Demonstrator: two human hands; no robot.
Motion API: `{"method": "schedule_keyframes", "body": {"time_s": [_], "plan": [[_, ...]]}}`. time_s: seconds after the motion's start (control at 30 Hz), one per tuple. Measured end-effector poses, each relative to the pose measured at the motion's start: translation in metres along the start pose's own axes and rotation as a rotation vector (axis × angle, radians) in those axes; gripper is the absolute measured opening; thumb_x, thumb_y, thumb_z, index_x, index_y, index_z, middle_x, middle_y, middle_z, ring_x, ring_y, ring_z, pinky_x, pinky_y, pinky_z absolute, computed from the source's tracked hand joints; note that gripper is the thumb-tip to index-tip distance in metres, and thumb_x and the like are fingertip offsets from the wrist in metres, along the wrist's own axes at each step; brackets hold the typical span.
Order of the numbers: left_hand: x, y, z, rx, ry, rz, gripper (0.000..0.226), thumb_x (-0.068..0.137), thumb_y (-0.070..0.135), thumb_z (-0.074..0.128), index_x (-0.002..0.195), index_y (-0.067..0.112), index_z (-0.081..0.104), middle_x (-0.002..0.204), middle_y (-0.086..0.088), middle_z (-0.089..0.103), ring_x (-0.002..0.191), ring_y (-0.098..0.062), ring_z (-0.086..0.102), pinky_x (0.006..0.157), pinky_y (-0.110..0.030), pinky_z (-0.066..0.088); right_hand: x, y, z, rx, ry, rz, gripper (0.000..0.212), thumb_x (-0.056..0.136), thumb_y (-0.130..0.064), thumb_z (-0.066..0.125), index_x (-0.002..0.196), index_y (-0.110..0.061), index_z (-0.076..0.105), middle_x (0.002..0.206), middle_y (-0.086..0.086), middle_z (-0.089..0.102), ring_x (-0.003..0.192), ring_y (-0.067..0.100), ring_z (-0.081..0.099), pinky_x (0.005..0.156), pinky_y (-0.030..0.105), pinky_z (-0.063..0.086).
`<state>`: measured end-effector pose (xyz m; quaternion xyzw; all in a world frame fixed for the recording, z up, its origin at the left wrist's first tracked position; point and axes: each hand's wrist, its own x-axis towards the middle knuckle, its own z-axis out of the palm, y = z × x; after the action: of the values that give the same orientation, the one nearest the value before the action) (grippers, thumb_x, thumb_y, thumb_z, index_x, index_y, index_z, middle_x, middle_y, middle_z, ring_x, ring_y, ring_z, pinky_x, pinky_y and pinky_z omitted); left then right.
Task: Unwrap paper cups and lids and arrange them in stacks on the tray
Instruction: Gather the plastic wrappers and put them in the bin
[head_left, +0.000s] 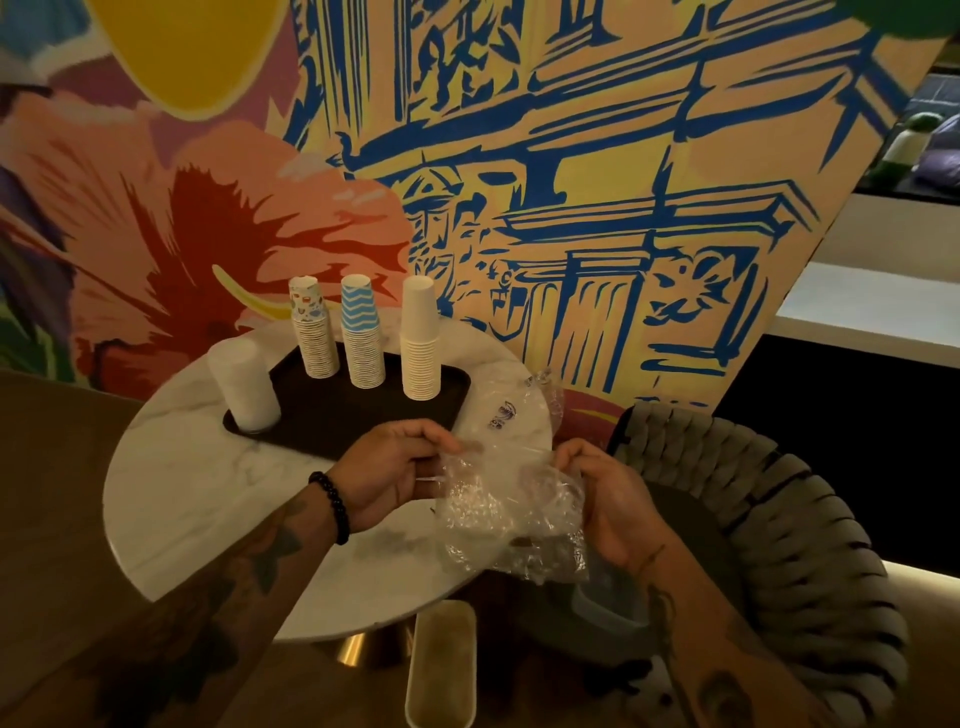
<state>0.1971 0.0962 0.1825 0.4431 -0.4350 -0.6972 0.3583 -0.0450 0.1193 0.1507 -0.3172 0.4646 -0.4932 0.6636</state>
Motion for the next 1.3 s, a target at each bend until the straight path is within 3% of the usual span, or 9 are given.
{"method": "schedule_keyframes", "body": {"time_s": [0.1,0.2,0.37,0.47,0.6,0.8,0.93,1.1,1.3], "plan": [[-0.002,0.001,0.003,0.062,0.052,0.042,0.029,0.100,-0.007,0.037,0.085,-0.001,0.061,0.087,-0.006,0.077,0.072,-0.018,0.070,0.059,-0.031,0.060,0.000,-0.002,0.001,0.032,-0.040,0.022,0.025,0.095,-0.014,0.040,0.079,-0.009,0.059,0.089,0.013,0.067,0.074,0.024,0.068,0.064,0.035,0.056],[-0.002,0.000,0.004,0.108,0.125,0.109,0.028,0.099,-0.008,0.038,0.084,-0.003,0.061,0.079,0.000,0.076,0.068,-0.015,0.072,0.056,-0.028,0.058,-0.002,-0.004,0.006,0.007,-0.063,0.067,0.024,0.095,-0.027,0.056,0.103,-0.006,0.063,0.109,0.017,0.074,0.091,0.033,0.073,0.086,0.053,0.058],[0.000,-0.003,0.003,0.090,0.222,0.163,0.025,0.100,0.000,0.047,0.090,0.006,0.068,0.103,-0.011,0.073,0.084,-0.023,0.072,0.063,-0.034,0.060,-0.002,0.004,0.007,-0.116,-0.088,0.023,0.063,0.072,-0.003,0.081,0.125,-0.028,0.057,0.110,0.014,0.074,0.105,0.040,0.070,0.091,0.070,0.050],[0.001,-0.007,0.005,-0.023,0.242,0.147,0.013,0.098,0.007,0.055,0.109,0.014,0.058,0.116,-0.016,0.066,0.090,-0.029,0.069,0.062,-0.036,0.059,0.001,0.007,0.008,-0.105,-0.028,-0.041,0.077,0.072,0.013,0.076,0.131,-0.031,0.055,0.121,0.016,0.067,0.108,0.038,0.069,0.089,0.066,0.054],[-0.003,-0.015,0.009,-0.097,0.239,0.112,0.016,0.096,0.015,0.061,0.102,0.015,0.047,0.115,-0.018,0.063,0.088,-0.028,0.071,0.071,-0.048,0.061,0.009,0.008,0.003,-0.032,0.025,-0.119,0.082,0.070,0.011,0.078,0.133,-0.036,0.055,0.132,0.015,0.063,0.113,0.040,0.066,0.087,0.064,0.055],[-0.012,-0.025,0.016,0.124,0.157,0.096,0.050,0.071,0.052,0.071,0.100,0.011,0.065,0.119,-0.006,0.068,0.107,-0.021,0.068,0.085,-0.048,0.060,0.009,0.003,0.001,-0.006,0.056,-0.160,0.084,0.066,0.000,0.079,0.135,-0.039,0.052,0.129,0.013,0.066,0.111,0.039,0.067,0.088,0.065,0.055],[-0.009,-0.028,0.019,0.182,0.127,0.085,0.051,0.072,0.038,0.077,0.099,-0.004,0.068,0.114,-0.012,0.070,0.109,-0.025,0.066,0.085,-0.047,0.060,0.009,0.003,0.006,0.006,0.059,-0.173,0.081,0.072,0.005,0.076,0.137,-0.035,0.051,0.127,0.009,0.067,0.110,0.036,0.068,0.090,0.064,0.054],[-0.002,-0.032,0.009,0.095,0.146,0.084,0.019,0.089,0.013,0.070,0.097,-0.004,0.072,0.110,-0.015,0.072,0.108,-0.031,0.068,0.085,-0.050,0.060,0.007,0.000,0.001,0.034,0.081,-0.221,0.072,0.080,0.012,0.070,0.135,-0.032,0.054,0.117,0.001,0.072,0.102,0.030,0.072,0.088,0.062,0.055],[-0.004,-0.028,0.009,0.031,0.117,0.067,0.038,0.070,0.024,0.080,0.095,0.002,0.062,0.104,-0.013,0.071,0.102,-0.027,0.069,0.086,-0.046,0.059,0.004,-0.002,-0.002,0.069,0.071,-0.185,0.074,0.079,0.012,0.069,0.134,-0.034,0.052,0.104,0.001,0.076,0.096,0.029,0.074,0.079,0.052,0.061]]}}
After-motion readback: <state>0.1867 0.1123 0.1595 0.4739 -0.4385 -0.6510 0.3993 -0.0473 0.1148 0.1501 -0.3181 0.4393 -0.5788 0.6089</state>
